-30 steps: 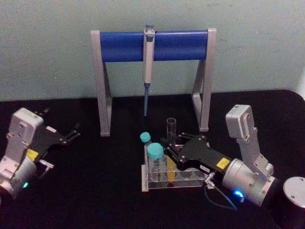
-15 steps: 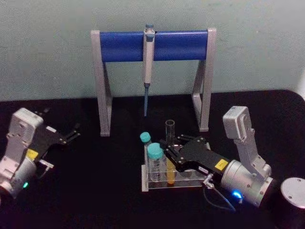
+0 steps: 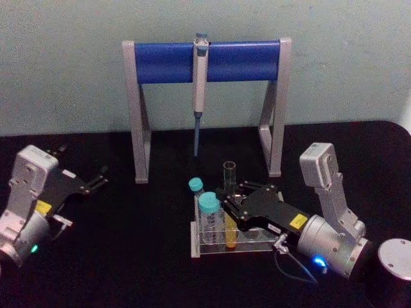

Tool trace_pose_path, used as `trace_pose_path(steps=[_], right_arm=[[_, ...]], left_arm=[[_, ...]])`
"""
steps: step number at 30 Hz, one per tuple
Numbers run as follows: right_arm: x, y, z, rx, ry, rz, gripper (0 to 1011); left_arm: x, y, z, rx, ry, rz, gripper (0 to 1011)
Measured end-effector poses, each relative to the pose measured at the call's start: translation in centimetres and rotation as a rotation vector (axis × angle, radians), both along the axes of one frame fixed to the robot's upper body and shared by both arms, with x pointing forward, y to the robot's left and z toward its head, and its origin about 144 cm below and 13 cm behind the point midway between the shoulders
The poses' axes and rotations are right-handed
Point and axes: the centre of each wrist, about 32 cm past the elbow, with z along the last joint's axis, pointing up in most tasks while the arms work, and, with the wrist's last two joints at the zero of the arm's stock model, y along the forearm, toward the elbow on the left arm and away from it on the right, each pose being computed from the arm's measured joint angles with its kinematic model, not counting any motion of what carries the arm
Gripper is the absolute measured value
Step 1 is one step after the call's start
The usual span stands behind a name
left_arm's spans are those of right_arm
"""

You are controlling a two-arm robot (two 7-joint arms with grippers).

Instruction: Pick up the test tube from the test tube rack, shake it, then place it back into the test tube rack.

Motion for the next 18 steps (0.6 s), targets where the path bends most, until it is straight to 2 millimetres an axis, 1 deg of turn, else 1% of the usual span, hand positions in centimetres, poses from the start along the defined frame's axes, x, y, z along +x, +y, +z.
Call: trace_pose_path(steps=[3, 4, 6, 8, 9, 10, 11, 12, 13, 14, 16, 17, 18], right_arm=[[0.0, 0.0, 0.01, 0.0, 0.0, 0.0, 304], [0.0, 0.0, 0.01, 0.001, 0.0, 0.0, 362], [0.0, -0.01, 0.02, 0.001, 0.0, 0.0, 394], [0.01, -0.01, 0.03, 0.001, 0.0, 0.0, 479], [0.0, -0.01, 0.03, 0.002, -0.001, 0.0, 499], [0.01, -0.01, 0.04, 0.003, -0.001, 0.001, 738], [0.01, -0.01, 0.04, 0.003, -0.001, 0.001, 780], [0.01, -0.01, 0.04, 0.003, -0.001, 0.001, 792], [0.01, -0.01, 0.04, 0.003, -0.001, 0.001, 846], [0.01, -0.01, 0.04, 0.003, -0.001, 0.001, 846], [0.01, -0.01, 0.04, 0.003, -0.001, 0.002, 916], [0.01, -0.01, 0.04, 0.003, -0.001, 0.002, 916], [0.01, -0.01, 0.04, 0.003, -0.001, 0.002, 950]], left_arm=[[0.0, 0.0, 0.0, 0.0, 0.0, 0.0, 1001], [0.0, 0.0, 0.0, 0.0, 0.0, 0.0, 1001], [0.0, 0.0, 0.0, 0.0, 0.0, 0.0, 1001], [0.0, 0.0, 0.0, 0.0, 0.0, 0.0, 1001], [0.0, 0.0, 0.0, 0.0, 0.0, 0.0, 1001], [0.0, 0.0, 0.0, 0.0, 0.0, 0.0, 1001], [0.0, 0.0, 0.0, 0.0, 0.0, 0.0, 1001], [0.0, 0.0, 0.0, 0.0, 0.0, 0.0, 1001], [0.0, 0.0, 0.0, 0.0, 0.0, 0.0, 1001], [0.0, 0.0, 0.0, 0.0, 0.0, 0.0, 1001], [0.0, 0.0, 0.0, 0.0, 0.0, 0.0, 1001], [0.0, 0.0, 0.0, 0.0, 0.0, 0.0, 1001], [0.0, 0.0, 0.0, 0.0, 0.0, 0.0, 1001]])
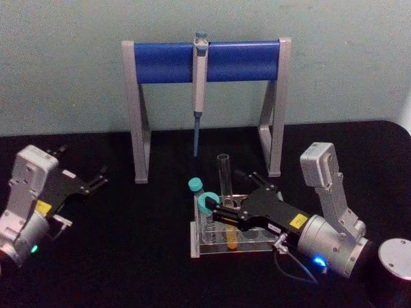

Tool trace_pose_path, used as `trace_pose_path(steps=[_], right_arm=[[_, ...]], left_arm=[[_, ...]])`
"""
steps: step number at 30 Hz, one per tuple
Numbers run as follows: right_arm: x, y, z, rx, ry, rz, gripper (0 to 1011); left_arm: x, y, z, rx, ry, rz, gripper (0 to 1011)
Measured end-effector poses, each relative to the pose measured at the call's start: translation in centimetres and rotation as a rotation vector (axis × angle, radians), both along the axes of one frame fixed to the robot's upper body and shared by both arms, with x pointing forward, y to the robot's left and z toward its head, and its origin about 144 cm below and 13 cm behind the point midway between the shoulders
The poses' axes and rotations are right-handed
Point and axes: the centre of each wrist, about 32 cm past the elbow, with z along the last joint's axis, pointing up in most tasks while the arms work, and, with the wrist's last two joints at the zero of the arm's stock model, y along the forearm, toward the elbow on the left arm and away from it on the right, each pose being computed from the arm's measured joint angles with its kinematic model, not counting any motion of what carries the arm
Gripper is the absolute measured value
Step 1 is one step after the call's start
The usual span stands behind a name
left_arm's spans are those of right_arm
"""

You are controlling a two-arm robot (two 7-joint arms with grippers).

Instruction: Pick up the test tube from the test tube rack, shake it, then place it back into the test tube rack.

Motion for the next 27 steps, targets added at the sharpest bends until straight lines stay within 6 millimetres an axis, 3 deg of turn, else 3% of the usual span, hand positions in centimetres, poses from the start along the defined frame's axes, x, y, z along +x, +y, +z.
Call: trace_pose_path(steps=[2, 12, 27], right_arm=[[0.0, 0.0, 0.0, 0.0, 0.0, 0.0, 1000], [0.1, 0.0, 0.3, 0.006, -0.017, 0.006, 1000], [0.3, -1.1, 5.4, 0.043, -0.288, -0.045, 1000]], left_arm=[[0.0, 0.0, 0.0, 0.0, 0.0, 0.0, 1001], [0.0, 0.0, 0.0, 0.0, 0.0, 0.0, 1001], [0.0, 0.0, 0.0, 0.0, 0.0, 0.0, 1001]])
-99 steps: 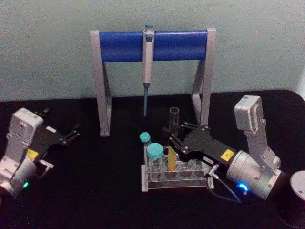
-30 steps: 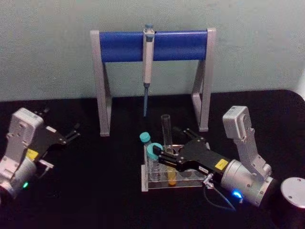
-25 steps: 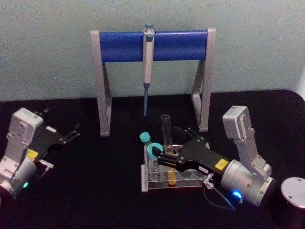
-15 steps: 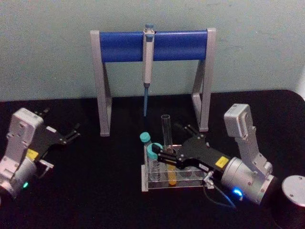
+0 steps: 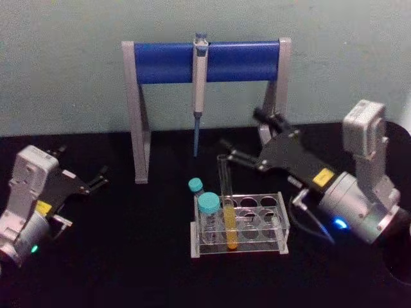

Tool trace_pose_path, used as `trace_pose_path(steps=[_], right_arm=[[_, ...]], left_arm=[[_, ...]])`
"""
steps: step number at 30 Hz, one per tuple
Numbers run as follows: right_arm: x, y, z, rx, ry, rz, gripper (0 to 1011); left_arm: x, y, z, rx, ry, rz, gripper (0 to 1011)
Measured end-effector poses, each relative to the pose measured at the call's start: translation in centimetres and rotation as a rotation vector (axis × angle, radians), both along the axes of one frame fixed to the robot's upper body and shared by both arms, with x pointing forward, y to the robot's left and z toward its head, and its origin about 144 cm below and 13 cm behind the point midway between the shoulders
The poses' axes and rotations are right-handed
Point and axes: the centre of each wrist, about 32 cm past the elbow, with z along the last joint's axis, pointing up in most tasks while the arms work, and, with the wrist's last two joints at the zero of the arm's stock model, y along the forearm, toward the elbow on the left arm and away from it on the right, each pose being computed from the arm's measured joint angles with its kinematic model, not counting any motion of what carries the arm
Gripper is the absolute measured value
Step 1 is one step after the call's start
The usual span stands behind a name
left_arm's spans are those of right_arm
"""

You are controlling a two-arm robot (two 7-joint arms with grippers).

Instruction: Pick up the test tube from the test tube rack, shake it, then place it back into the test tube rack.

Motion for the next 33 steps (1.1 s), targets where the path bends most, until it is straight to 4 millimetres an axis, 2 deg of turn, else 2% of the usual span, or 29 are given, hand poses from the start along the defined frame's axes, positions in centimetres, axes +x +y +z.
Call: trace_pose_path(steps=[6, 15, 24, 33], right_arm=[[-1.2, -0.6, 0.2, -0.028, -0.058, -0.187, 1000], [-3.1, -0.5, -2.2, -0.072, 0.011, -0.483, 1000], [-3.8, -0.3, -4.6, -0.125, 0.181, -0.568, 1000], [-4.1, -0.1, -6.2, -0.138, 0.27, -0.613, 1000]], left_arm=[[0.0, 0.0, 0.0, 0.0, 0.0, 0.0, 1001], [0.0, 0.0, 0.0, 0.0, 0.0, 0.0, 1001], [0.0, 0.0, 0.0, 0.0, 0.0, 0.0, 1001], [0.0, 0.0, 0.0, 0.0, 0.0, 0.0, 1001]])
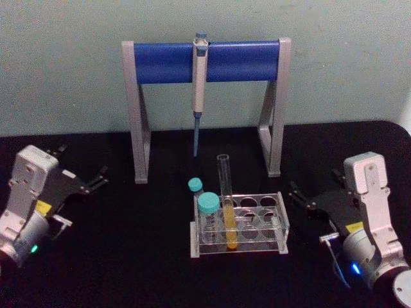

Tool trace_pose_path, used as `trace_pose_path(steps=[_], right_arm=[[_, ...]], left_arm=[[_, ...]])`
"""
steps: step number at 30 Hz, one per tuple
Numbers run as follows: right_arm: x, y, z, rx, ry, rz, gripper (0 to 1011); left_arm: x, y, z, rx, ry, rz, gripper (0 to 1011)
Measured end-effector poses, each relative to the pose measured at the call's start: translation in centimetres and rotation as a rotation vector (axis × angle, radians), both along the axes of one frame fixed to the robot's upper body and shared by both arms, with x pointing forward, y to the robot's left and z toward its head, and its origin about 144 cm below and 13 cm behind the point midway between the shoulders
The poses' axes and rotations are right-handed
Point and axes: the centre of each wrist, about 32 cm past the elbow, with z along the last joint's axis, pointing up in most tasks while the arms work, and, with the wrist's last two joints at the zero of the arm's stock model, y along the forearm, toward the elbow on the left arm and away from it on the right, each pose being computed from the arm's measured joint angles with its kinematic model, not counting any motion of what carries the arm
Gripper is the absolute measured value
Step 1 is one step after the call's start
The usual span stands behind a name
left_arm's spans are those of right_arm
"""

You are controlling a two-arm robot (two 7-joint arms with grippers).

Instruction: Pick up the test tube from the test tube rack, shake it, then place it back into the test tube rack.

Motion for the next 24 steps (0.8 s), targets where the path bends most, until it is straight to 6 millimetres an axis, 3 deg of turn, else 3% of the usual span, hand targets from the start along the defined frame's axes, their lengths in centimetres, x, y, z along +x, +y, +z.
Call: trace_pose_path(steps=[24], right_arm=[[-0.22, -0.08, -1.0, 0.014, 0.073, -0.034, 1000]], left_arm=[[0.0, 0.0, 0.0, 0.0, 0.0, 0.0, 1001]])
